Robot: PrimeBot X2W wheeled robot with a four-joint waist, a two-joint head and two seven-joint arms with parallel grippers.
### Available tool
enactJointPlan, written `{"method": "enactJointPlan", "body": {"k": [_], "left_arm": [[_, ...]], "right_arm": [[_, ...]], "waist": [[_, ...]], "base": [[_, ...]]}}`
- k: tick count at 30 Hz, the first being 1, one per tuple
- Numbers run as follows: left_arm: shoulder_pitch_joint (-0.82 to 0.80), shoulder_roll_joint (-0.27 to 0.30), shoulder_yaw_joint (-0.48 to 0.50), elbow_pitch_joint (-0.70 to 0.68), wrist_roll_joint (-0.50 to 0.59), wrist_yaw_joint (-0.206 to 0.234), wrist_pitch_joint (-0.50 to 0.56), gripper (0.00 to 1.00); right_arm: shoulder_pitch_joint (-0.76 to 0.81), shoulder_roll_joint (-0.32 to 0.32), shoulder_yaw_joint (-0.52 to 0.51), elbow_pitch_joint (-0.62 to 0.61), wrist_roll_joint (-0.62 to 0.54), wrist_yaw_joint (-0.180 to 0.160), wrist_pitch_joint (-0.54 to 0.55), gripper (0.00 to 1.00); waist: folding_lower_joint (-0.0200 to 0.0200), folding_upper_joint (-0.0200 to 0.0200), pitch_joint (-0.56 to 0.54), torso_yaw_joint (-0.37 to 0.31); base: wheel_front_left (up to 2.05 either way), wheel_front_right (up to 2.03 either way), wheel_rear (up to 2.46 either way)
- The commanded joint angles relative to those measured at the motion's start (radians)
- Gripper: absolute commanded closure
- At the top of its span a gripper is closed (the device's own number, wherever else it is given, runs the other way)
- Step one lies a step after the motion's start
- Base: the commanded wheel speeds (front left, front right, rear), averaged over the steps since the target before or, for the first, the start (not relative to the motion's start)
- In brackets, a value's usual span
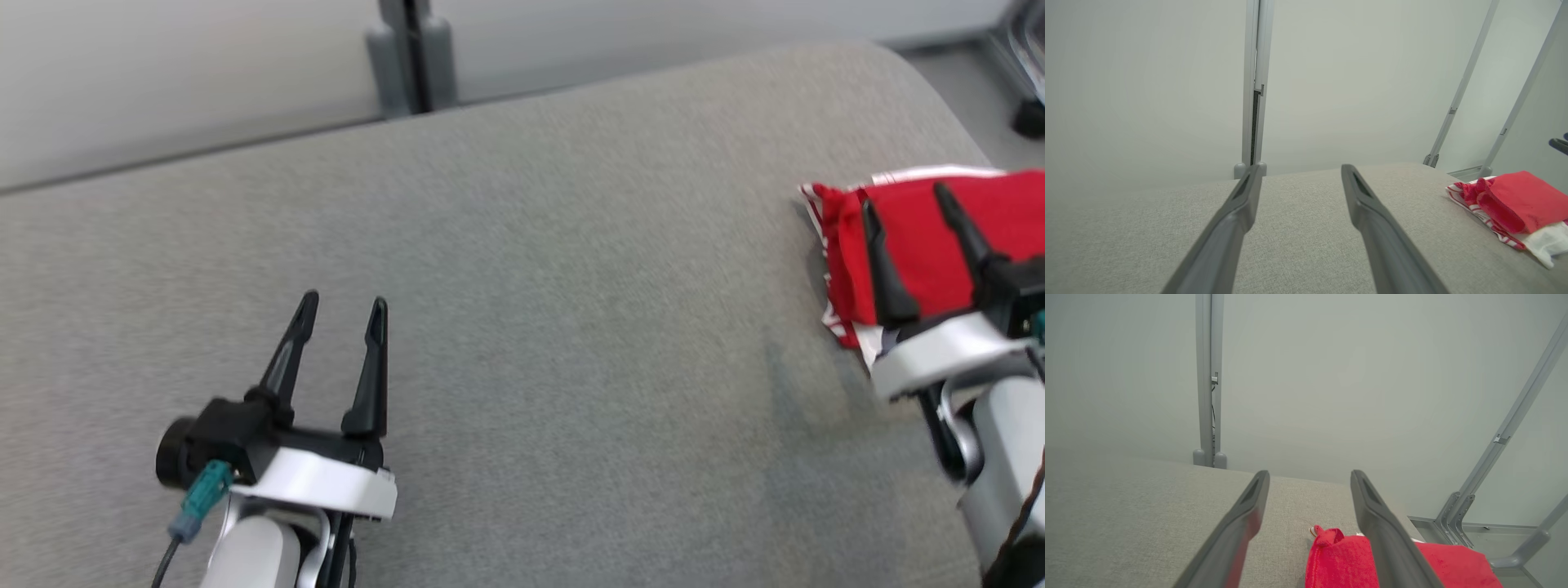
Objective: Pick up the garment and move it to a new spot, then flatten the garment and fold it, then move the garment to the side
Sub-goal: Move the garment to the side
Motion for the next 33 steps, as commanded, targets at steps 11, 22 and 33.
{"method": "enactJointPlan", "body": {"k": [11,22,33], "left_arm": [[0.164,0.001,-0.045,0.08,-0.037,0.08,-0.002,0.0],[0.215,0.001,-0.078,0.096,-0.044,0.09,-0.002,0.0],[0.229,0.001,-0.057,0.058,-0.051,0.116,-0.001,0.0]], "right_arm": [[0.364,0.183,-0.13,-0.246,0.068,-0.002,0.0,0.0],[0.547,0.251,-0.114,-0.333,-0.008,-0.001,0.0,0.0],[0.578,0.256,-0.115,-0.34,0.018,-0.001,0.0,0.0]], "waist": [[-0.0001,0.0,-0.216,0.196],[-0.0001,0.0,-0.257,0.234],[-0.0001,0.0,-0.259,0.235]], "base": [[0.0,0.0,0.0],[0.0,0.0,0.0],[0.0,0.0,0.0]]}}
